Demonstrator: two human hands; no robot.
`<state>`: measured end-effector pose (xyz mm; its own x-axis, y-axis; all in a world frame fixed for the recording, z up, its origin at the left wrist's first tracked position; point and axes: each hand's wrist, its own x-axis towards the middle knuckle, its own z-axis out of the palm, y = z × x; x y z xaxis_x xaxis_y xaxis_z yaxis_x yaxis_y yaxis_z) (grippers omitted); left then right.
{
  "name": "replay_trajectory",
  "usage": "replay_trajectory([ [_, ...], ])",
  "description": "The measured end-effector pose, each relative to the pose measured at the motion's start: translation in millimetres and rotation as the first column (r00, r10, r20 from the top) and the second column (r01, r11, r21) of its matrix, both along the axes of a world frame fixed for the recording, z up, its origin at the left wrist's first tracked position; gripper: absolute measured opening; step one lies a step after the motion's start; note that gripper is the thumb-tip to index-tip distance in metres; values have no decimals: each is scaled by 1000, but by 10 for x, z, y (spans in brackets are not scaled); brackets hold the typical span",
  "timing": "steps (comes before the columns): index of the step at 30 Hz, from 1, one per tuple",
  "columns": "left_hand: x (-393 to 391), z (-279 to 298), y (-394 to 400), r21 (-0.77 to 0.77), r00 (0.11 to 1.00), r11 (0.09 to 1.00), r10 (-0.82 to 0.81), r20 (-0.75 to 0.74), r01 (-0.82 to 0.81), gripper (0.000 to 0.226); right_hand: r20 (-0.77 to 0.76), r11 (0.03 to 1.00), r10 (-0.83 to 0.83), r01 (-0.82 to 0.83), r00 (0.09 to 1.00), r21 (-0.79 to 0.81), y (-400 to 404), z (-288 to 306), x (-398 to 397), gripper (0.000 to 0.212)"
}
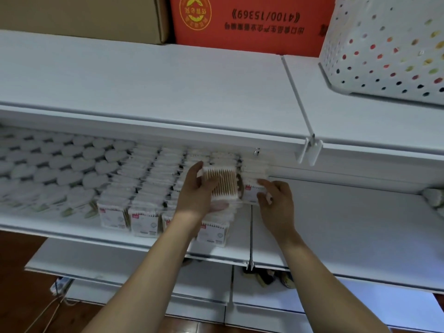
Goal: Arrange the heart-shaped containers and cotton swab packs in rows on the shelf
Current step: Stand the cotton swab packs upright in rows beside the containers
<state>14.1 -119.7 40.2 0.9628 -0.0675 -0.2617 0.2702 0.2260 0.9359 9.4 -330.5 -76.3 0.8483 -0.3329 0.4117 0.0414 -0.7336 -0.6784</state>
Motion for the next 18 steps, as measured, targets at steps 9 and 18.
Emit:
replay_trajectory([
  [9,-34,3,4,19,999,1000,-20,32,19,54,-20,1000,26,-27,999,-10,65,10,69,40],
  [18,-29,-75,-201,74,995,995,-77,71,71,59,-87,834,191,-115,978,540,366,771,-361,26],
])
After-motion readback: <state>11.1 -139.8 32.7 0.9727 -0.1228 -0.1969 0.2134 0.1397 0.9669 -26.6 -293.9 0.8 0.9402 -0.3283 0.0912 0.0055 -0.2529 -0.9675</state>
